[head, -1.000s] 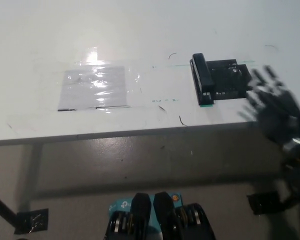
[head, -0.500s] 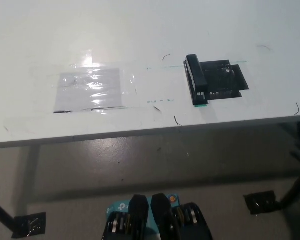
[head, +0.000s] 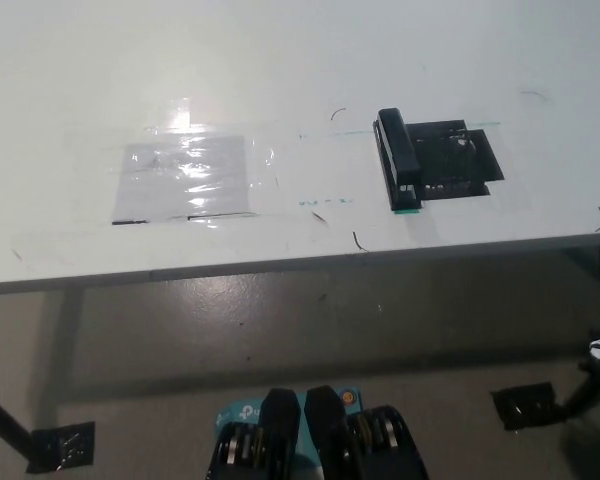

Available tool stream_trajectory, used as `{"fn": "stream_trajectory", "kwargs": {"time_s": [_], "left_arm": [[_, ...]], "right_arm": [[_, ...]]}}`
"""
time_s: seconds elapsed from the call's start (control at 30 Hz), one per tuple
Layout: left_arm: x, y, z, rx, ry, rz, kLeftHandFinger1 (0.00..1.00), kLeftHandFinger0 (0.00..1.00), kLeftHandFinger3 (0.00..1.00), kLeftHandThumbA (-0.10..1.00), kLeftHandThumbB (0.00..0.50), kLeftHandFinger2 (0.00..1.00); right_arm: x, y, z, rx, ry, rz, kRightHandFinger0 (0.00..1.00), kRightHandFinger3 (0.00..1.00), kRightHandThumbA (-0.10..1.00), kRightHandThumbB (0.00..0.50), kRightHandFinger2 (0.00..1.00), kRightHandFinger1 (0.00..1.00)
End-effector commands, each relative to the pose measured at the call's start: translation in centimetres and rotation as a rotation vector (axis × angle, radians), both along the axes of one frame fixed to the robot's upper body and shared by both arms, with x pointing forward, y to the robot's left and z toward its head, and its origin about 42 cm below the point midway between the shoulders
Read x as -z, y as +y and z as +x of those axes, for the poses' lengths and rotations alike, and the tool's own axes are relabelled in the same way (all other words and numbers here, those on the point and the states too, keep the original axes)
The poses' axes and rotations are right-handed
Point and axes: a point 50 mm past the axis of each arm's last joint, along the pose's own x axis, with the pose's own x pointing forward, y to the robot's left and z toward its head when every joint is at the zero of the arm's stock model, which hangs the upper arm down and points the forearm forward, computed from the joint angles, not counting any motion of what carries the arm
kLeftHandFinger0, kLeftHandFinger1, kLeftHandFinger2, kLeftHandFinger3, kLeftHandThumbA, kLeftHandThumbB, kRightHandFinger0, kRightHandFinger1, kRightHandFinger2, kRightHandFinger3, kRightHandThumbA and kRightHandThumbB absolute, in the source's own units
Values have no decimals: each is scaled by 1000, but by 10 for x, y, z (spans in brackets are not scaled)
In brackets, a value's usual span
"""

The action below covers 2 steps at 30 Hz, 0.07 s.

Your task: A stapler is kept infront of the robot on the black mark on the desk and the robot uses its right hand to lift the top of the stapler to open it

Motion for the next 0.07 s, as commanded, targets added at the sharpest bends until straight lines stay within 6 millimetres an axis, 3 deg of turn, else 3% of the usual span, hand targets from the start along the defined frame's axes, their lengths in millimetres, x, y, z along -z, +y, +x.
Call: {"fn": "stream_trajectory", "kwargs": {"time_s": [0.0,0.03], "left_arm": [[-16,11,3,-5,-42,36,431,268,720,866,0,584],[-16,11,3,-5,-42,36,431,268,720,866,0,584]], "right_arm": [[-19,8,13,-87,-226,-211,390,642,568,40,498,424],[-19,8,13,-87,-226,-211,390,642,568,40,498,424]]}}
